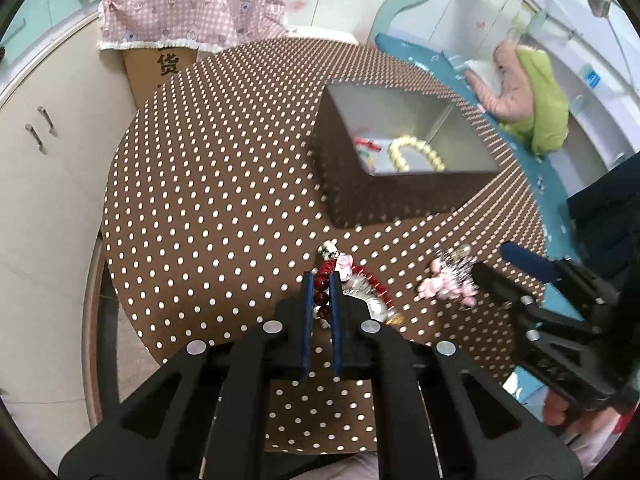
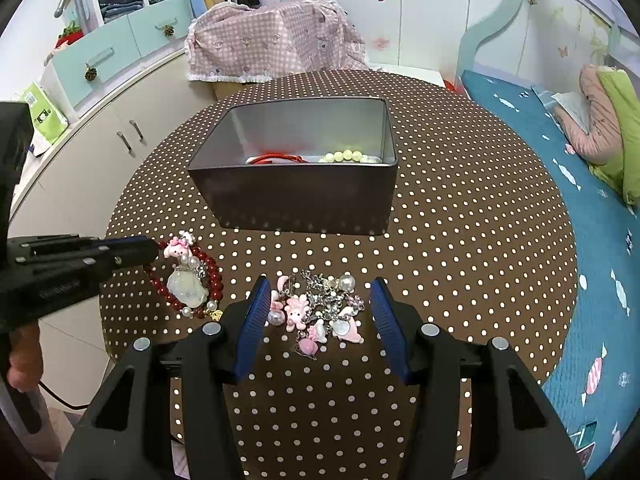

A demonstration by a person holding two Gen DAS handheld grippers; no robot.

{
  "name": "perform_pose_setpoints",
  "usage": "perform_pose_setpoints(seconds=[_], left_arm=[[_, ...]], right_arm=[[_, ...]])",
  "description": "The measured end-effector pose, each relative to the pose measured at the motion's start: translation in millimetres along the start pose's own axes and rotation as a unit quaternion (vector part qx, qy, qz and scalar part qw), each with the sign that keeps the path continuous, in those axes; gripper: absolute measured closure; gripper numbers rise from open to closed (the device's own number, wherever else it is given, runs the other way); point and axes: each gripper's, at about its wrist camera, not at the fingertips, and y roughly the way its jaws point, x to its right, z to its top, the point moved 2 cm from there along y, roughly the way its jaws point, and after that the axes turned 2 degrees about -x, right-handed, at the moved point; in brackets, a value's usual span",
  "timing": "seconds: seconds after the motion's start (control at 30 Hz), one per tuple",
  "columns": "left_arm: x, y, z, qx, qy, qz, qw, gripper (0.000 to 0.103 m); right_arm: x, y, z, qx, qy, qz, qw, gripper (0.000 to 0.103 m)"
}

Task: Organize jewelry
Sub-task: 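Lift the red bead bracelet with the left gripper while the right gripper grasps the pink-charm bracelet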

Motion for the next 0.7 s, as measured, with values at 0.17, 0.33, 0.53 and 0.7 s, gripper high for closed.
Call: perform_pose_setpoints(seconds=[0.17, 0.33, 0.53, 0.7], left_arm=[[5, -21, 12, 0.023, 0.007, -0.028, 0.9993, 0.096], [13, -34, 24, 0.043, 0.015, -0.037, 0.9983, 0.096], [20, -53, 32, 0.067, 0.020, -0.043, 0.9966, 0.096], [12, -59, 32, 0.077, 0.015, -0.029, 0.9965, 0.096]], right_arm=[[-2, -4, 4, 0.008, -0.003, 0.005, 1.000, 0.054], [-6, -6, 7, 0.013, -0.007, 0.019, 1.000, 0.054], [-13, -2, 8, 0.010, -0.019, 0.033, 0.999, 0.054], [-26, 10, 15, 0.001, -0.042, 0.053, 0.998, 0.062]])
